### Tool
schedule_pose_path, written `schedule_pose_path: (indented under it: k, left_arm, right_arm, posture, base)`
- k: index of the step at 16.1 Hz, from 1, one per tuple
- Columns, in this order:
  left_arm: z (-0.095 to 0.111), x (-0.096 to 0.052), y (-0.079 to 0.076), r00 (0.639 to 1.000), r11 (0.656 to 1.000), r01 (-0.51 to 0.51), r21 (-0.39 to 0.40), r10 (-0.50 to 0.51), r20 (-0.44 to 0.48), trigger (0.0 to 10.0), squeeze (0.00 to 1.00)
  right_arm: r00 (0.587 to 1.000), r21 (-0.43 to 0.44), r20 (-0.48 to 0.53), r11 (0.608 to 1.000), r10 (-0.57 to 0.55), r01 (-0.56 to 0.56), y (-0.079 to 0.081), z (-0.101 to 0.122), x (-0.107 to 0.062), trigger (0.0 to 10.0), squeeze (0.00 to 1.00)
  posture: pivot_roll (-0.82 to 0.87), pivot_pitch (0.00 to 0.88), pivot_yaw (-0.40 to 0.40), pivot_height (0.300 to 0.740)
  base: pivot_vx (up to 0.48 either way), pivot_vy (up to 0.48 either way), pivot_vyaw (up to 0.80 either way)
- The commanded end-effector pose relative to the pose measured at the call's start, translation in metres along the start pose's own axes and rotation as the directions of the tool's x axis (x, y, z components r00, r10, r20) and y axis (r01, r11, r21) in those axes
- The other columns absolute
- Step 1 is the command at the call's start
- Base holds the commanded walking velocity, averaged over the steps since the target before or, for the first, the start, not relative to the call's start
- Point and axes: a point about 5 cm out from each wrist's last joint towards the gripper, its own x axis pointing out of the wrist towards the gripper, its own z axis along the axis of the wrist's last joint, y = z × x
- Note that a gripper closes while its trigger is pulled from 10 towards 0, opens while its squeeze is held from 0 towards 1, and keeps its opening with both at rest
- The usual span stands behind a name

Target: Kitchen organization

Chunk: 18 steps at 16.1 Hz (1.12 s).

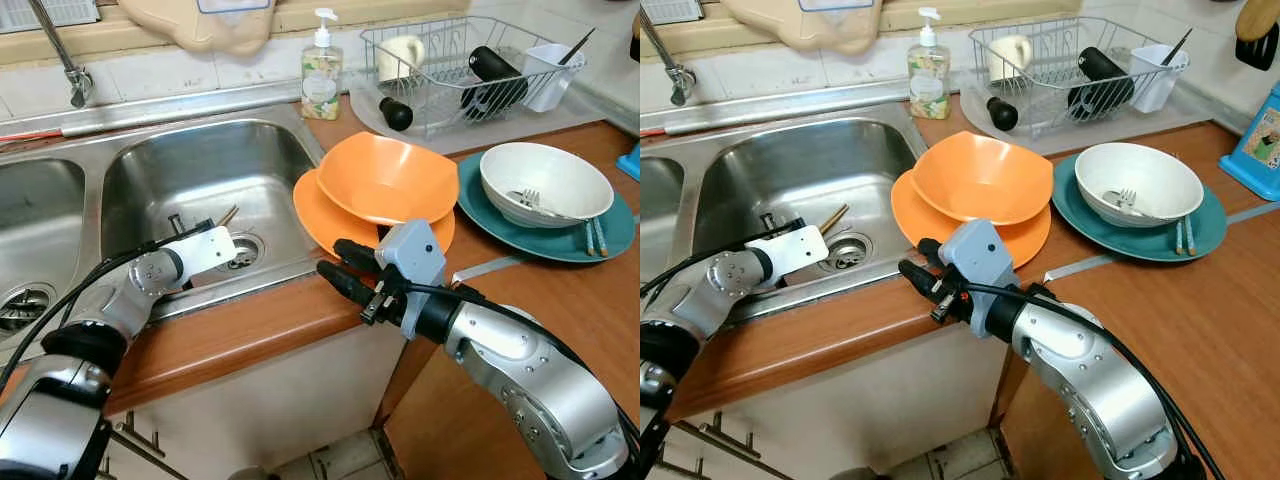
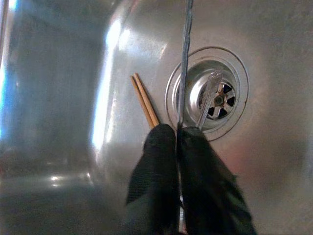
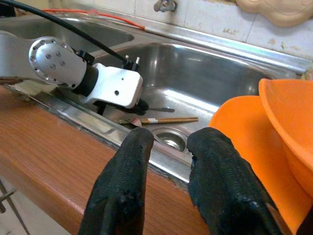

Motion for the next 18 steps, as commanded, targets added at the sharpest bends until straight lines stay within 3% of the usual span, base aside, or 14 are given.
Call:
schedule_pose_path:
  k: [1, 4, 8, 9, 10, 11, 12, 13, 15, 16, 17, 18]
  left_arm:
    - [0.003, 0.001, 0.004, 1.0, 1.0, -0.006, -0.009, 0.006, 0.012, 10.0, 1.0]
    - [0.003, 0.005, 0.001, 1.0, 1.0, -0.009, -0.014, 0.009, 0.017, 10.0, 1.0]
    - [0.006, 0.002, 0.008, 0.996, 0.997, -0.068, -0.03, 0.069, 0.056, 10.0, 1.0]
    - [0.01, -0.003, 0.019, 0.982, 0.985, -0.14, -0.105, 0.152, 0.11, 10.0, 0.6]
    - [0.012, -0.005, 0.023, 0.974, 0.974, -0.165, -0.155, 0.186, 0.132, 10.0, 0.1]
    - [0.015, -0.009, 0.029, 0.96, 0.96, -0.194, -0.201, 0.228, 0.16, 10.0, 0.0]
    - [0.019, -0.014, 0.035, 0.936, 0.929, -0.22, -0.299, 0.287, 0.204, 10.0, 0.0]
    - [0.022, -0.016, 0.038, 0.925, 0.912, -0.22, -0.345, 0.308, 0.224, 10.0, 0.0]
    - [0.038, -0.026, 0.046, 0.877, 0.845, -0.195, -0.498, 0.378, 0.296, 10.0, 0.0]
    - [0.046, -0.028, 0.046, 0.864, 0.828, -0.162, -0.536, 0.381, 0.328, 10.0, 0.0]
    - [0.053, -0.03, 0.046, 0.851, 0.806, -0.127, -0.578, 0.388, 0.354, 10.0, 0.67]
    - [0.059, -0.033, 0.045, 0.838, 0.784, -0.094, -0.614, 0.396, 0.377, 10.0, 1.0]
  right_arm:
    - [1.0, -0.014, -0.011, 1.0, -0.011, 0.011, -0.001, 0.001, 0.001, 10.0, 0.0]
    - [0.999, -0.013, 0.001, 0.999, -0.037, 0.037, -0.003, 0.002, 0.002, 10.0, 0.0]
    - [0.994, -0.012, 0.047, 0.995, -0.101, 0.101, -0.011, 0.011, 0.002, 10.0, 0.0]
    - [0.976, -0.005, 0.088, 0.98, -0.199, 0.2, -0.024, 0.019, -0.001, 10.0, 0.0]
    - [0.966, 0.006, 0.101, 0.971, -0.239, 0.24, -0.03, 0.022, -0.002, 10.0, 0.0]
    - [0.953, 0.021, 0.105, 0.959, -0.283, 0.282, -0.037, 0.024, -0.004, 10.0, 0.0]
    - [0.929, 0.052, 0.101, 0.934, -0.356, 0.352, -0.048, 0.026, -0.008, 10.0, 0.77]
    - [0.918, 0.066, 0.098, 0.923, -0.383, 0.378, -0.053, 0.026, -0.01, 10.0, 1.0]
    - [0.871, 0.133, 0.071, 0.87, -0.487, 0.475, -0.069, 0.025, -0.017, 10.0, 1.0]
    - [0.857, 0.156, 0.06, 0.853, -0.512, 0.498, -0.074, 0.025, -0.019, 10.0, 1.0]
    - [0.839, 0.181, 0.037, 0.829, -0.543, 0.528, -0.08, 0.024, -0.022, 10.0, 1.0]
    - [0.821, 0.216, 0.011, 0.803, -0.571, 0.556, -0.085, 0.023, -0.024, 10.0, 1.0]
  posture:
    - [-0.09, 0.0, 0.04, 0.74]
    - [-0.09, 0.0, 0.04, 0.74]
    - [-0.09, 0.0, 0.038, 0.74]
    - [-0.09, 0.0, 0.042, 0.74]
    - [-0.09, 0.0, 0.044, 0.74]
    - [-0.09, 0.0, 0.045, 0.74]
    - [-0.09, 0.0, 0.045, 0.74]
    - [-0.09, 0.0, 0.043, 0.74]
    - [-0.08, 0.0, 0.033, 0.74]
    - [-0.08, 0.0, 0.032, 0.74]
    - [-0.08, 0.0, 0.03, 0.74]
    - [-0.08, 0.0, 0.03, 0.74]
  base:
    - [0.0, 0.0, 0.0]
    - [0.0, 0.0, 0.0]
    - [0.0, 0.0, 0.0]
    - [0.0, 0.0, 0.0]
    - [0.0, 0.0, 0.0]
    - [0.0, 0.0, 0.0]
    - [0.0, 0.0, 0.0]
    - [0.0, 0.0, 0.0]
    - [0.0, 0.0, 0.0]
    - [0.0, 0.0, 0.0]
    - [0.0, 0.0, 0.0]
    - [0.0, 0.0, 0.0]
